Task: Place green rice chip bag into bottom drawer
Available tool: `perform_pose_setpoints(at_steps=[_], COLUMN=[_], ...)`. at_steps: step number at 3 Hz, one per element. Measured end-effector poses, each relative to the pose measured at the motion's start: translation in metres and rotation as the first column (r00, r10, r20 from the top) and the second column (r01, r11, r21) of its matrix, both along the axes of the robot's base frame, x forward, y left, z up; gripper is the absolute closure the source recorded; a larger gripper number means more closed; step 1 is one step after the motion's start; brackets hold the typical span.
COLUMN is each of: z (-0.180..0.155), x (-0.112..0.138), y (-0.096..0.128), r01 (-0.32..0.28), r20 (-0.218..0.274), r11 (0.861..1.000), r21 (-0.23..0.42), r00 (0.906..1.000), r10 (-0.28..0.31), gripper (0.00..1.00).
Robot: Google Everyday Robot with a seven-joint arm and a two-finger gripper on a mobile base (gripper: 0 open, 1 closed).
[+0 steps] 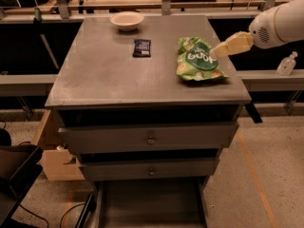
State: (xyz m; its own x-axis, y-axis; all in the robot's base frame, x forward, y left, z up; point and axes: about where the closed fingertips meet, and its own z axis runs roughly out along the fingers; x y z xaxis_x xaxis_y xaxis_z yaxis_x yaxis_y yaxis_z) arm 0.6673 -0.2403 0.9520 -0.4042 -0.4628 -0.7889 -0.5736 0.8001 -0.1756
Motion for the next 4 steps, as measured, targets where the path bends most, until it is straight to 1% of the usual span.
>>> perform_pose_setpoints(at_steps=[1,2,3,4], z=[-0.024,-0.056,-0.081,-0.109], x=[0.029,0.061,0.082,0.093], y=[0.019,0.044,0.066,0.087], r01=[0.048,0.073,0.070,0.057], r20=[-0.044,-0.123,-0.197,-0.283], r11=[0.999,0.997,0.996,0.996], r21=[-0.013,0.011,0.048,0.069], r00=[0.9979,0.9898,0.9787,0.9586], r10=[-0.048,-0.071,-0.059,-0.035], gripper=[0.00,0.00,0.17,0.41])
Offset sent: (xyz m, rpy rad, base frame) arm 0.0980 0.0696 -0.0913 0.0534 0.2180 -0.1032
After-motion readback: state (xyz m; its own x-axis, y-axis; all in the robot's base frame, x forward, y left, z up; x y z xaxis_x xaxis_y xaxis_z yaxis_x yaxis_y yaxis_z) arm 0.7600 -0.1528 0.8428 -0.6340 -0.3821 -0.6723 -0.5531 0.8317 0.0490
